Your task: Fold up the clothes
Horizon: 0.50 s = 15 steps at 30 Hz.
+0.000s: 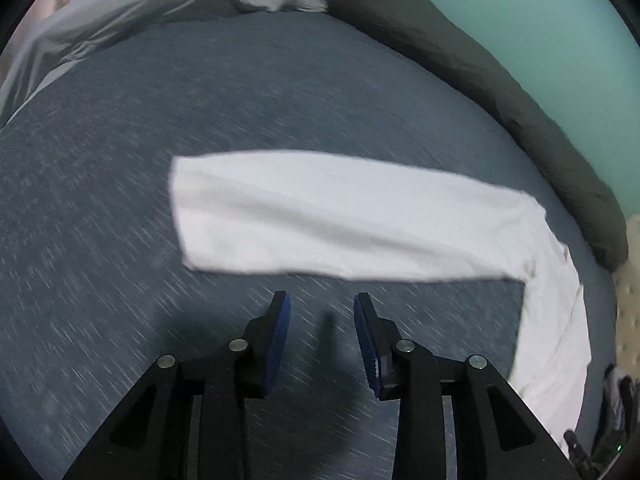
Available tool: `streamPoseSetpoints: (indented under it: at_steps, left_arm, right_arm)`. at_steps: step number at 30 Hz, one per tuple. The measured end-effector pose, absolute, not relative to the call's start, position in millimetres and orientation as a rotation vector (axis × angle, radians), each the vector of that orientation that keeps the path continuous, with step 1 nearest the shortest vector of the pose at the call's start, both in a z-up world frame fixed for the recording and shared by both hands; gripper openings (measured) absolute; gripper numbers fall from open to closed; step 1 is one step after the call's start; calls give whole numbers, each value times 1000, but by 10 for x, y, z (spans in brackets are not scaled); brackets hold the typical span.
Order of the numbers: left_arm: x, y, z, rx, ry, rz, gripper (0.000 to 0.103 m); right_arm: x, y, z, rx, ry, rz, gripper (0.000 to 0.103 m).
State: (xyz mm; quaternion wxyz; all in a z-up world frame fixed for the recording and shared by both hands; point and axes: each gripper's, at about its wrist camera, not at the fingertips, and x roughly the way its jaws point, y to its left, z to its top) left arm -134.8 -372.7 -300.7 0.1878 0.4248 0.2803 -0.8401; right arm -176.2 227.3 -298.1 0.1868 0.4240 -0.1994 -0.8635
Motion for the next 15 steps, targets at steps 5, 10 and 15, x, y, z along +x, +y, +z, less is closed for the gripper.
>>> streamPoseSetpoints:
  at_steps: [5, 10, 15]
  left_arm:
    - [-1317, -4052, -3027, 1170, 800, -2318, 36]
    - [-1306, -4346, -3051, 1148, 804, -2278, 36]
    - [-1386, -4520, -3142, 1157, 821, -2223, 36]
  right_arm:
    - [-1768, 2249, -2981, 1190, -560, -2433, 5]
    - [-1774, 2217, -3033, 1207, -544, -2435, 5]
    - [-1776, 2240, -3062, 1216, -550, -2435, 5]
